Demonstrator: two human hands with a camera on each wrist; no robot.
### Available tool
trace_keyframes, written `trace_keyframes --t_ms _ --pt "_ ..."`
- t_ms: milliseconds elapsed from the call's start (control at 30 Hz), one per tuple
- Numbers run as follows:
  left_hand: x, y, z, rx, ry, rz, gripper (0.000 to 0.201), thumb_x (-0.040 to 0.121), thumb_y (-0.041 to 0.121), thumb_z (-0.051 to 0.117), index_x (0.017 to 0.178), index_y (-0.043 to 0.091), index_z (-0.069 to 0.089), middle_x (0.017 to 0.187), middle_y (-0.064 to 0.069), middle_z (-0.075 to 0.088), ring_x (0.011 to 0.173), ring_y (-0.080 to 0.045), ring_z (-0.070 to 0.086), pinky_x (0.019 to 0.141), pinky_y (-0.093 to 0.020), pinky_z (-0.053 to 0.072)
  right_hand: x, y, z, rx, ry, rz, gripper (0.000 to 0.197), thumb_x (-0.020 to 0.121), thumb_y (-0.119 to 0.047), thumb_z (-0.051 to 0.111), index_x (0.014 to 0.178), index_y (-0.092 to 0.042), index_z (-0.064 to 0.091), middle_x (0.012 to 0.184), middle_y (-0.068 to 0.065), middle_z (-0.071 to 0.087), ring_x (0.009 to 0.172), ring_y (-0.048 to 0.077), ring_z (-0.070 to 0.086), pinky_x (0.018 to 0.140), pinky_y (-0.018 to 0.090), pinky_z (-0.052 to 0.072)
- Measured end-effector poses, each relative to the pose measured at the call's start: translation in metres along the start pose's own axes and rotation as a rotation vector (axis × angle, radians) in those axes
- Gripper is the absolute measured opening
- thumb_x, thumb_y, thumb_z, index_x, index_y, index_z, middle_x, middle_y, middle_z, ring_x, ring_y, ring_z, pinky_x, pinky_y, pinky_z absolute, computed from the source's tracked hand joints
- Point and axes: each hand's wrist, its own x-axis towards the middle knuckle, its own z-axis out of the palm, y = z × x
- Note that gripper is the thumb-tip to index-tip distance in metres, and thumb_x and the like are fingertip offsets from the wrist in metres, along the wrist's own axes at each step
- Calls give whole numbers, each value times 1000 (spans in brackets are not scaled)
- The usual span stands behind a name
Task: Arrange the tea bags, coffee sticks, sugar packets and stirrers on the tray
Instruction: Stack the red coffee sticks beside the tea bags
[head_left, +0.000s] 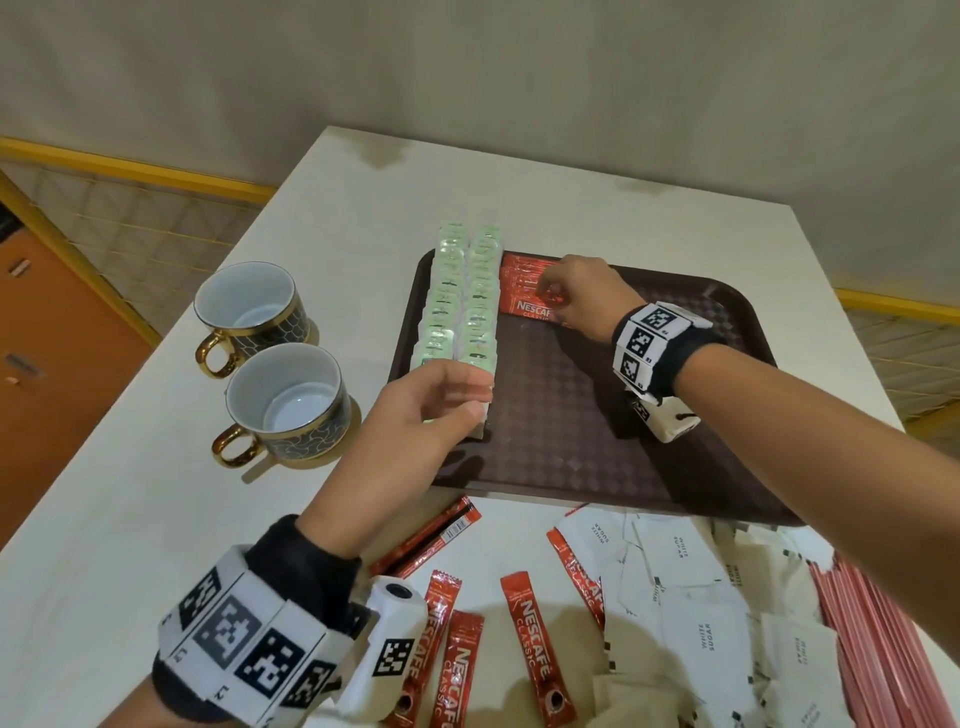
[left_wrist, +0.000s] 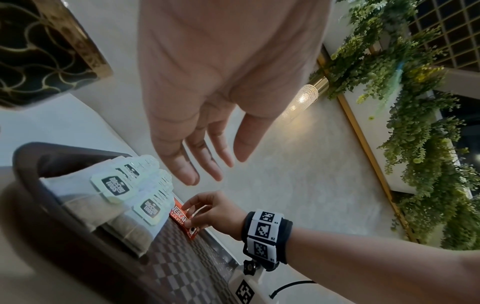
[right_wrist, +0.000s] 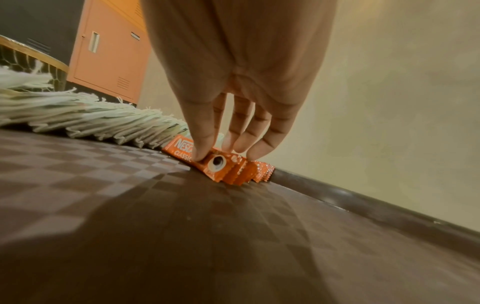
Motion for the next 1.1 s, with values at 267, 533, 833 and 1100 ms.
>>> trace_keyframes --t_ms 267,533,833,1100 --pt "-2 2 -1 2 22 25 19 95 10 58 106 22 67 110 9 69 104 3 62 79 -5 48 1 0 1 -16 12 -35 35 85 -8 69 120 -9 64 113 16 60 104 33 57 89 40 48" --pt "-8 2 -2 -49 56 20 19 95 7 58 105 19 68 108 11 71 102 6 63 89 -16 50 -1 4 7 -62 31 -58 32 88 -10 65 119 -15 65 112 12 59 105 32 55 86 40 47" --pt "-13 2 -4 -11 67 15 18 95 9 58 104 21 68 110 11 70 106 4 62 92 -16 50 -1 1 5 -117 11 -79 38 91 -13 65 128 -18 62 117 12 59 112 32 54 93 42 46" --pt "-17 -1 -17 274 -5 80 11 96 19 58 100 26 65 107 11 68 104 -1 61 89 -19 48 -50 -5 -38 136 215 53 47 90 -9 64 136 -14 56 117 15 59 112 30 55 95 31 41"
